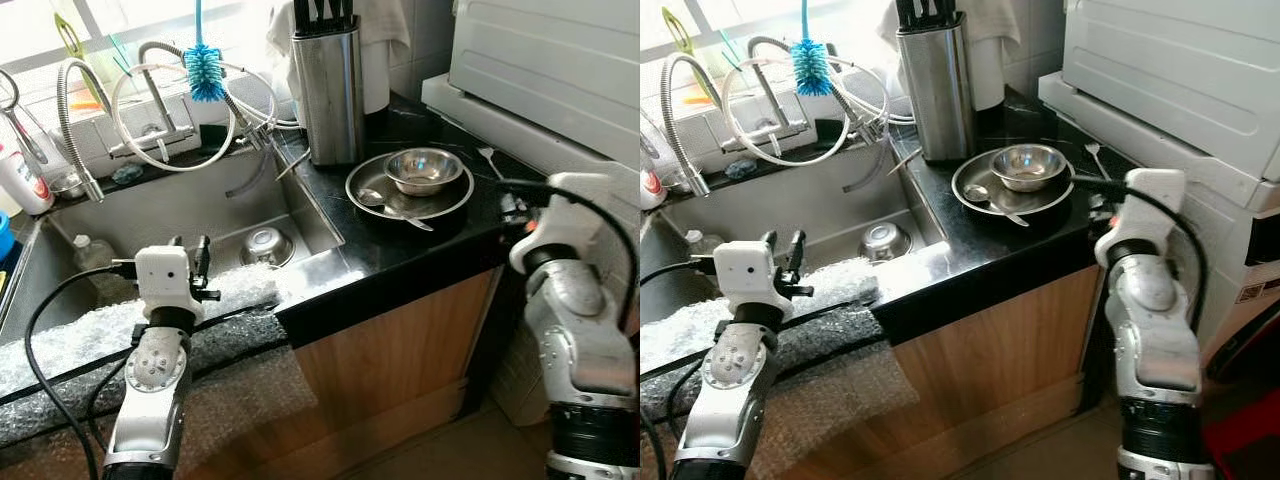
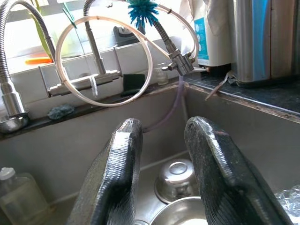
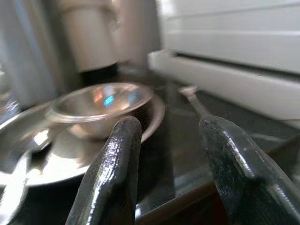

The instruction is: Kitchen organization

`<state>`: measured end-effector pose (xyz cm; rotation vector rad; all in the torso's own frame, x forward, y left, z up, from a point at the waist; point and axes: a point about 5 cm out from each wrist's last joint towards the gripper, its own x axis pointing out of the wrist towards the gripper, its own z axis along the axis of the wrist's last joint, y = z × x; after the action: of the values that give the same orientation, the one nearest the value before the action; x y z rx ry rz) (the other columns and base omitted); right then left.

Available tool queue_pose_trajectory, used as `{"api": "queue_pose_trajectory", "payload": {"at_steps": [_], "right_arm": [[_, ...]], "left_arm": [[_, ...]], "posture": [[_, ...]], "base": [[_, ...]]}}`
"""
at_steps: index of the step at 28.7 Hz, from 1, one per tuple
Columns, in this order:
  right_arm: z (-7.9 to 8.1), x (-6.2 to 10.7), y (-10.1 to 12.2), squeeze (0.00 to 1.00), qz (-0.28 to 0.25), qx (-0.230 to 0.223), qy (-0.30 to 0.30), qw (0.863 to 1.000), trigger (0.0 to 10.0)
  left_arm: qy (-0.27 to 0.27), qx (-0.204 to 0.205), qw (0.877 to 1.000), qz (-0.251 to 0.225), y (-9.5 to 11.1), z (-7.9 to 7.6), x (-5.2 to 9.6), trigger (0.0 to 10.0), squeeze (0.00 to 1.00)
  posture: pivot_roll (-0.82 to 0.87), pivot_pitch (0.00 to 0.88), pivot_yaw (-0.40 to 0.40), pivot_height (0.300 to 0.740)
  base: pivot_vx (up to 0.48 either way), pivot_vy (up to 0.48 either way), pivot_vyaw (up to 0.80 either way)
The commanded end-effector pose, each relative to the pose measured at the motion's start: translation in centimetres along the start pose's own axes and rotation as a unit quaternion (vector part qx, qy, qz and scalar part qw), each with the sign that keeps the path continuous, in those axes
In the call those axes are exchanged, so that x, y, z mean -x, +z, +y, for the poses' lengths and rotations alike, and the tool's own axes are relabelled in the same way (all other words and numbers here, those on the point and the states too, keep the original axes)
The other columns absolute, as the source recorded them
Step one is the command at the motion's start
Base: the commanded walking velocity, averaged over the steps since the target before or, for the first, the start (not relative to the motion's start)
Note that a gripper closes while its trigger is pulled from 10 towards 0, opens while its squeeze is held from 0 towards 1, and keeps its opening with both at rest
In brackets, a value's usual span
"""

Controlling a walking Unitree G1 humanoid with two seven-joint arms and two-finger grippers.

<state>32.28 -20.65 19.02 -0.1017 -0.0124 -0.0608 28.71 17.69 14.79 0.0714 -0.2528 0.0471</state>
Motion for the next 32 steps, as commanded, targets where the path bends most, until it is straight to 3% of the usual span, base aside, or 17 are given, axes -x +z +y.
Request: {"api": "queue_pose_trajectory", "payload": {"at_steps": [1,7,9,17,18,24,25,26,27,32], "right_arm": [[0.8,-0.2,-0.4,0.00,0.009,0.023,0.023,0.999,10.0],[1.0,-0.9,0.9,0.00,-0.018,0.045,0.043,0.998,10.0],[2.1,-1.3,3.2,0.00,-0.075,0.047,0.081,0.993,10.0],[4.3,-0.5,4.9,0.00,-0.140,0.053,0.143,0.978,10.0],[4.7,-0.3,5.0,1.00,-0.144,0.050,0.153,0.976,10.0],[5.5,0.8,2.3,1.00,-0.131,0.043,0.160,0.977,10.0],[5.6,1.0,1.7,0.91,-0.126,0.042,0.162,0.978,10.0],[5.6,1.1,1.6,0.91,-0.125,0.041,0.163,0.978,10.0],[5.5,1.2,1.2,0.00,-0.118,0.041,0.161,0.979,10.0],[4.8,1.5,-0.7,0.00,-0.090,0.028,0.141,0.986,10.0]], "left_arm": [[0.001,-0.012,1.000,0.003,0.1,0.2,-0.1,10.0,0.00],[0.005,-0.011,1.000,0.000,0.2,0.2,-0.3,10.0,0.00],[0.011,-0.012,1.000,-0.007,0.4,0.5,-0.4,10.0,0.00],[0.026,-0.009,1.000,-0.010,0.6,1.0,-0.5,10.0,0.00],[0.026,-0.009,1.000,-0.010,0.6,1.0,-0.5,10.0,0.00],[0.026,-0.009,1.000,-0.008,0.6,1.0,-0.5,10.0,0.00],[0.026,-0.010,1.000,-0.007,0.5,1.0,-0.5,10.0,0.00],[0.026,-0.010,1.000,-0.007,0.5,0.9,-0.5,10.0,0.00],[0.025,-0.009,1.000,-0.006,0.5,0.9,-0.4,10.0,0.00],[0.020,-0.009,1.000,-0.001,0.3,0.6,-0.3,10.0,0.00]], "posture": [[-0.14,0.000,0.155,0.740],[-0.15,0.000,0.156,0.740],[-0.14,0.000,0.155,0.740],[-0.13,0.000,0.156,0.740],[-0.13,0.000,0.157,0.740],[-0.13,0.000,0.158,0.740],[-0.13,0.000,0.157,0.740],[-0.13,0.000,0.157,0.740],[-0.13,0.000,0.157,0.740],[-0.14,0.000,0.154,0.740]], "base": [[0.000,0.000,0.00],[0.000,0.000,0.00],[0.000,0.000,0.00],[0.000,0.000,0.00],[0.000,0.000,0.00],[0.000,0.000,0.00],[0.000,0.000,0.00],[0.000,0.000,0.00],[0.000,0.000,0.00],[0.000,0.000,0.00]]}}
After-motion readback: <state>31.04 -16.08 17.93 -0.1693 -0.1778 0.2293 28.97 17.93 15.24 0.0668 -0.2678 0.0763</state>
